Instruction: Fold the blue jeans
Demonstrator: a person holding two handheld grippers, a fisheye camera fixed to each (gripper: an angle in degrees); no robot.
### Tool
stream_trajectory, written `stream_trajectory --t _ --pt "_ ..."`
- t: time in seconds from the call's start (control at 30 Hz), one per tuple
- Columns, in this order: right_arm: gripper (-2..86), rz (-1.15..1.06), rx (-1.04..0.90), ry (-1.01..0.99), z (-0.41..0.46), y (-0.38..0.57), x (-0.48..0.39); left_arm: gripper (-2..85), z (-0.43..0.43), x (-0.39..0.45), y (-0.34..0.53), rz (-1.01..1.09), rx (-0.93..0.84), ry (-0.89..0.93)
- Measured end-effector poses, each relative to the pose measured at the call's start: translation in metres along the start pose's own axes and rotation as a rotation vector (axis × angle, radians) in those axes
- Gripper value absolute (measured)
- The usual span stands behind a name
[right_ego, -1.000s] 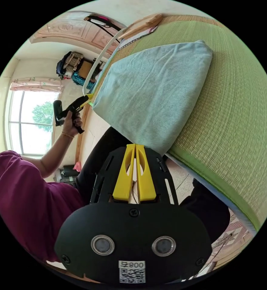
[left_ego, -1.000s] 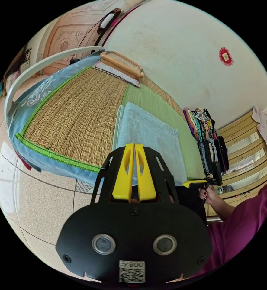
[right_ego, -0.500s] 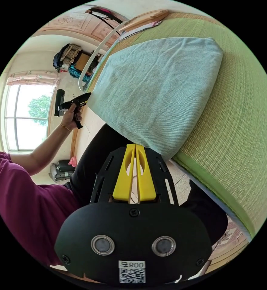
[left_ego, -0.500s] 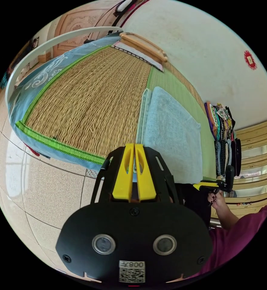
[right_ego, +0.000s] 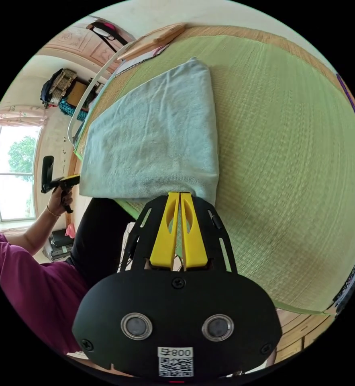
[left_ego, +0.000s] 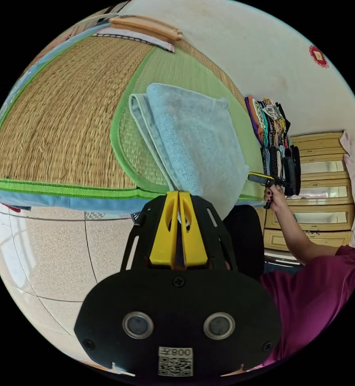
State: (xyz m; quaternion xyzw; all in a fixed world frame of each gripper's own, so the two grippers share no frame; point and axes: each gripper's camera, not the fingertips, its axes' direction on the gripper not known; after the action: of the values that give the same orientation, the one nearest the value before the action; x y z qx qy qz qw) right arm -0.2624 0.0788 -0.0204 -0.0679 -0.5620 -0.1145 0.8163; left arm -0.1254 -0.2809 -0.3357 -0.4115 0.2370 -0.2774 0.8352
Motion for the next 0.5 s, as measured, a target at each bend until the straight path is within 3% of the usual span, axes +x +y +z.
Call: stream_trajectory --t 0.1,0.23,0.4,0.5 --pt "0.1 0.105 0.059 0.060 -0.019 -0.005 0.032 -0.1 0.029 0.023 -0.009 0.040 -0.052 0.056" --pt "0.1 0.184 0.203 -0.009 -0.054 0.019 0.053 0.1 0.083 0.063 -0.020 0.122 -0.135 0.134" --pt "0.0 0.068 0.236 -0.136 -0.053 0.056 0.008 0.1 0.110 0.100 -0.016 0.244 -0.186 0.179" --pt "0.0 -0.037 0.210 -0.260 -0.033 0.074 -0.036 0.1 0.073 0.090 -0.004 0.267 -0.090 0.150"
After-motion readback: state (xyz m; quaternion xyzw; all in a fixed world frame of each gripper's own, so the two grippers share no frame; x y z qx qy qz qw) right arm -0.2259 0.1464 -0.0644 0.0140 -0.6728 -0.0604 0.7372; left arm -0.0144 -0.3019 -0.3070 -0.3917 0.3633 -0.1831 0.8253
